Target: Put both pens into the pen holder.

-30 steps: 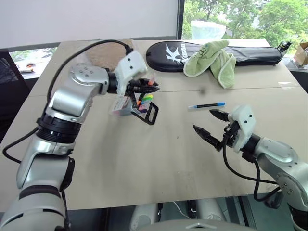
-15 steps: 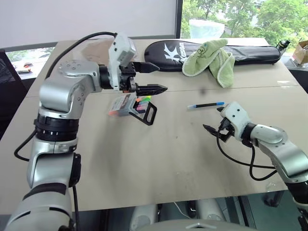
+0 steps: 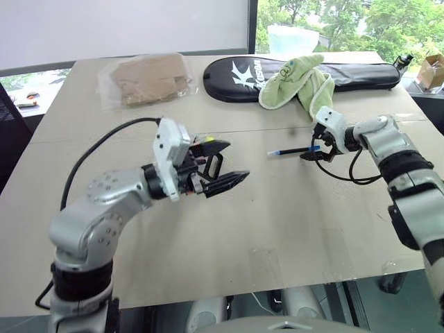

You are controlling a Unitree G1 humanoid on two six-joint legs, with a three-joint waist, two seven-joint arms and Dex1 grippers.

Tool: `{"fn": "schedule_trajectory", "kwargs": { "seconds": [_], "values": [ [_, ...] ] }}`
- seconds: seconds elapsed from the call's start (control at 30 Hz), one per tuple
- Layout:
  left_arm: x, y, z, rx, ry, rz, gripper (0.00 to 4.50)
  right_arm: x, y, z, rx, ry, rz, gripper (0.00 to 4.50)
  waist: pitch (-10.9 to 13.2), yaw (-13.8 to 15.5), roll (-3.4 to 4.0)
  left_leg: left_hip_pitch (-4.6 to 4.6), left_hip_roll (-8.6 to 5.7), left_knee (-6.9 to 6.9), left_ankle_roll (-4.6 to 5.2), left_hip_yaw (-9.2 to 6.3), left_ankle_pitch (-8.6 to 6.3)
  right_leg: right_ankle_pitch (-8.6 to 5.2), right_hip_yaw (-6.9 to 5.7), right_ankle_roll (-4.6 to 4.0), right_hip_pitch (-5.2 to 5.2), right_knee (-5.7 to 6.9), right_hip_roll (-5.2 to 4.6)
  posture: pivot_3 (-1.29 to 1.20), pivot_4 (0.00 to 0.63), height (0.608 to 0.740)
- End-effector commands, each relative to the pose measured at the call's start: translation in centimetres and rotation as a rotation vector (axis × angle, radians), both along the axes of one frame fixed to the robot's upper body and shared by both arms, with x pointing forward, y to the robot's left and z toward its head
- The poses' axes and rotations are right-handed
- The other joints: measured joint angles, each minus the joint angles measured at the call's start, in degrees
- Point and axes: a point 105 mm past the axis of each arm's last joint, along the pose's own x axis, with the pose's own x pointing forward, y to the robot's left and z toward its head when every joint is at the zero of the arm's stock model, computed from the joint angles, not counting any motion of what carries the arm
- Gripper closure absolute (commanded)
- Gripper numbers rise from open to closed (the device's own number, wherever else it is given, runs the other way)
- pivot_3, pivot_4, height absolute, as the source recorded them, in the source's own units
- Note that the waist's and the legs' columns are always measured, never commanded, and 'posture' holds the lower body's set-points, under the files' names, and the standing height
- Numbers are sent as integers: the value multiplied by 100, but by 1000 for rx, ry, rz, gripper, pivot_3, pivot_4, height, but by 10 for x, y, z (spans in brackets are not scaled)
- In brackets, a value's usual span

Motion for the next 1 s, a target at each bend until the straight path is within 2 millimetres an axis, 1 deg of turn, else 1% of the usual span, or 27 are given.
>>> {"fn": "schedule_trajectory", "kwargs": {
  "seconds": [0.03,0.07,0.1,0.17,0.2,0.23,0.27,0.37,0.4,0.43,0.47,0.53,0.57,0.63,0.7,0.77,0.87,0.9,0.93,1.0],
  "values": [
    [-16,-2,3,35,-77,6,0,-9,-10,-19,-49,114,-4,1242,-5,3,0,3,-1,0,0,0,0,0,2,-1,4,1,-4,0,150,740],
    [-17,0,-1,44,-69,14,0,-11,-10,-20,-53,127,4,1810,-7,10,3,5,-1,1,0,-1,0,1,3,-2,6,0,-6,0,150,740],
    [-19,0,-4,47,-61,21,0,-12,-12,-22,-57,132,10,2289,-9,23,3,10,-2,2,0,-1,0,3,3,-6,11,1,-9,0,150,740],
    [-18,1,-10,46,-35,43,0,-12,-13,-23,-54,116,18,3397,-10,52,3,15,-3,3,0,-3,0,9,-2,-21,17,0,-9,0,150,740],
    [-18,2,-15,52,-11,56,0,-11,-14,-22,-39,112,8,3714,-10,71,3,18,-3,4,1,-2,0,9,-4,-25,18,0,-9,0,150,740],
    [-18,1,-20,60,4,62,0,-12,-16,-22,-15,110,-4,4303,-10,91,3,21,-3,6,1,-2,0,3,-8,-36,20,0,-8,0,150,740],
    [-18,-1,-24,47,26,65,0,-12,-18,-20,10,107,-13,4439,-10,105,4,27,-3,8,1,-3,1,2,-11,-45,27,1,-7,0,150,740],
    [-13,-9,-28,-83,133,96,0,-17,-24,-7,168,94,-61,4439,-8,181,8,61,-4,9,17,-15,-8,1,-21,-49,71,-4,-12,0,150,740],
    [-11,-12,-27,-132,168,98,0,-21,-23,-1,232,84,-68,4439,-8,230,8,66,-4,9,20,-20,-10,1,-25,-49,82,-7,-15,0,150,740],
    [-9,-18,-26,-190,211,94,0,-31,-17,9,333,76,-73,4439,-8,253,8,68,-4,10,22,-30,-11,1,-24,-49,89,-9,-30,0,150,740],
    [-7,-23,-25,-238,247,89,0,-44,-11,19,424,78,-73,4439,-9,289,10,66,-4,10,22,-30,-11,2,-25,-48,87,-7,-45,0,150,740],
    [0,-32,-23,-324,318,83,0,-79,6,35,570,74,-56,4439,-12,306,19,50,-6,12,21,-63,-12,14,-53,-24,84,-6,-50,0,150,740],
    [3,-36,-19,-379,356,71,0,-100,18,41,629,64,-34,4439,-12,274,23,20,-5,14,20,-85,-11,15,-72,-24,64,-4,-50,0,150,740],
    [11,-42,-14,-448,417,56,0,-135,38,48,709,49,4,4439,-15,259,38,0,-5,13,10,-94,-5,15,-74,-23,42,4,-44,0,150,740],
    [17,-48,-12,-464,460,31,0,-162,58,52,766,23,36,4439,-18,247,43,-1,-2,12,10,-109,-5,14,-84,-23,41,7,-31,0,150,740],
    [20,-52,-14,-434,486,-1,0,-179,74,55,800,-4,51,4439,-20,230,46,6,-2,12,10,-120,-5,14,-87,-25,44,13,13,0,150,740],
    [29,-55,-8,-432,490,-39,0,-193,93,61,857,-19,68,4439,-20,231,47,18,-9,19,-2,-114,5,14,-86,-26,53,9,28,0,150,740],
    [30,-57,-4,-434,486,-64,504,-195,97,61,859,-20,72,4500,-20,232,47,39,-10,26,-1,-115,6,0,-84,-49,82,4,29,0,150,740],
    [29,-59,0,-436,480,-89,514,-197,99,61,858,-19,71,4500,-20,246,47,41,-10,28,-1,-115,6,0,-84,-49,85,4,29,0,150,740],
    [28,-60,6,-437,466,-118,1250,-198,102,60,855,-12,74,4500,-21,252,46,46,-11,32,-1,-118,6,-1,-84,-49,92,2,29,0,150,740]
  ]
}}
